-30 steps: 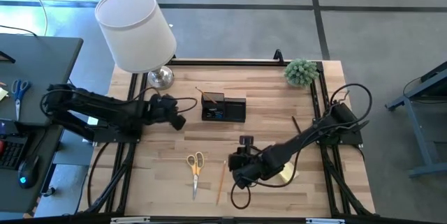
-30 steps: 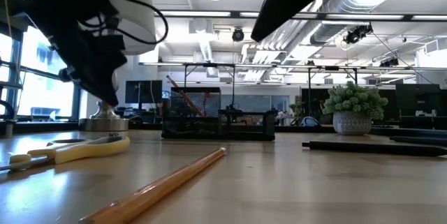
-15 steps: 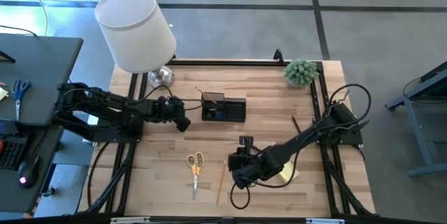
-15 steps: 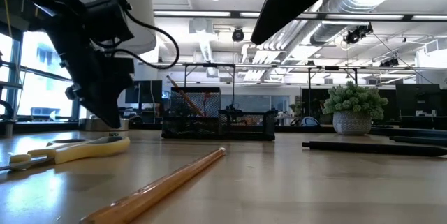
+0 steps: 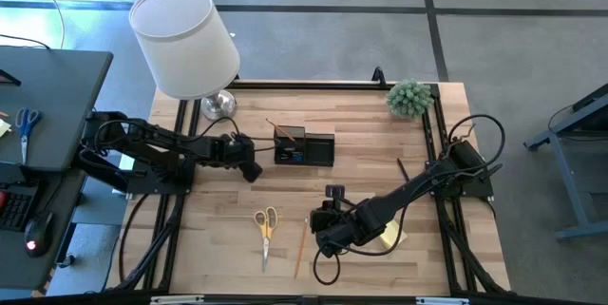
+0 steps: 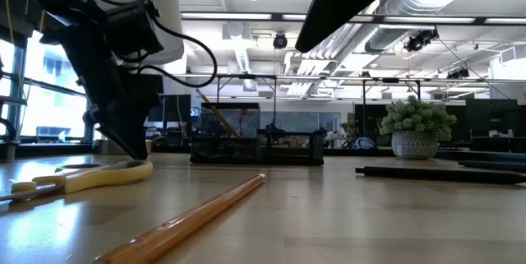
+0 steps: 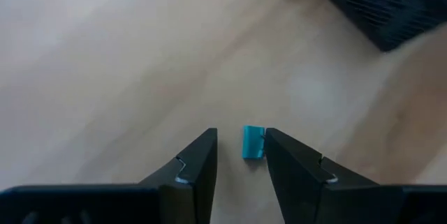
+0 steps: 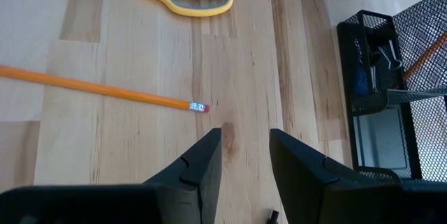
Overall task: Pick and place office supplies into organizer
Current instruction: Put the blue binder clip into the desk organizer
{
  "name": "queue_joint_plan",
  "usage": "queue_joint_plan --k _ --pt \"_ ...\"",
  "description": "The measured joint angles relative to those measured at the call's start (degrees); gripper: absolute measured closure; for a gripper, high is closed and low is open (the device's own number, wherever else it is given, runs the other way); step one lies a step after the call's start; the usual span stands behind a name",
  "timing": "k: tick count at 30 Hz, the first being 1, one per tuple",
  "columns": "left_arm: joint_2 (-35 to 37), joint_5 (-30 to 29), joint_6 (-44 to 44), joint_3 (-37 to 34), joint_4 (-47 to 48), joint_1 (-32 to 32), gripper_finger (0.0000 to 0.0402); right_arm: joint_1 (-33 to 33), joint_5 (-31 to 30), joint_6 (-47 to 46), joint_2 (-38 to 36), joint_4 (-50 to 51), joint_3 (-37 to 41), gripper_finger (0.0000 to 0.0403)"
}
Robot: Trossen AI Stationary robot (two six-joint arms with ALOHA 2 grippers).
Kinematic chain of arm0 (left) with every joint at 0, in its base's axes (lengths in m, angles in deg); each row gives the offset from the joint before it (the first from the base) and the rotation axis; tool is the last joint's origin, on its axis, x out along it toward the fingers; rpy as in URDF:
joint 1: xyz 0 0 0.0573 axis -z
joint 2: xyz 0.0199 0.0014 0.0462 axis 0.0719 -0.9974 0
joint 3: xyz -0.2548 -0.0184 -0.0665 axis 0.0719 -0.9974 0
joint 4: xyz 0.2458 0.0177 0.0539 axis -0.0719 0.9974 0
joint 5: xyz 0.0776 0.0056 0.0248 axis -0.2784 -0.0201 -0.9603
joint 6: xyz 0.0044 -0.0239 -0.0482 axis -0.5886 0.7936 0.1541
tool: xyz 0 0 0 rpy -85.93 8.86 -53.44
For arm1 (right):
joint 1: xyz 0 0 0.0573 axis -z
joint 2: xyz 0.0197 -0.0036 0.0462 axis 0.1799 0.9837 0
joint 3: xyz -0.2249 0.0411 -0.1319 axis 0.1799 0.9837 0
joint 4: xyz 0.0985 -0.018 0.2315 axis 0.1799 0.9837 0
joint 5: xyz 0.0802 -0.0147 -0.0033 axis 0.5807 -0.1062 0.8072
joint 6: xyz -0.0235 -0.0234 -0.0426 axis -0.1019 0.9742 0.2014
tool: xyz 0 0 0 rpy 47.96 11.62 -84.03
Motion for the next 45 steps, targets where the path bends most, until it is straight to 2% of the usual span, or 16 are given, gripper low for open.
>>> queue_joint_plan --k 4,10,20,25,30,37,40,45 --pt "0.0 3.2 -0.2 0.1 -0.1 0.0 0.0289 0.0 0.0 0.0 0.0 0.2 0.0 0.0289" --pt "0.0 3.5 -1.8 0.1 -0.3 2.0 0.0299 0.0 0.0 0.0 0.0 0.2 0.0 0.0289" --pt "0.0 6.5 -6.1 0.9 -1.2 2.7 0.0395 0.0 0.0 0.1 0.0 0.4 0.0 0.0289" --pt "0.9 10.5 -8.6 2.7 -0.8 2.7 0.0382 0.0 0.0 0.2 0.0 1.4 0.0 0.0289" --pt "2.3 13.5 -9.9 5.1 -1.1 3.5 0.0399 0.0 0.0 0.0 0.0 1.9 0.0 0.0289" --pt "2.7 13.6 -11.3 8.9 -1.2 8.1 0.0398 0.0 0.0 -0.8 0.0 2.5 0.0 0.0289" --pt "2.7 12.7 -12.0 10.0 1.7 9.6 0.0400 0.0 0.0 -1.5 0.0 2.9 0.0 0.0289" --pt "2.7 3.1 -7.6 10.5 13.9 9.4 0.0397 -0.7 -0.3 -1.5 0.0 3.3 0.0 0.0289"
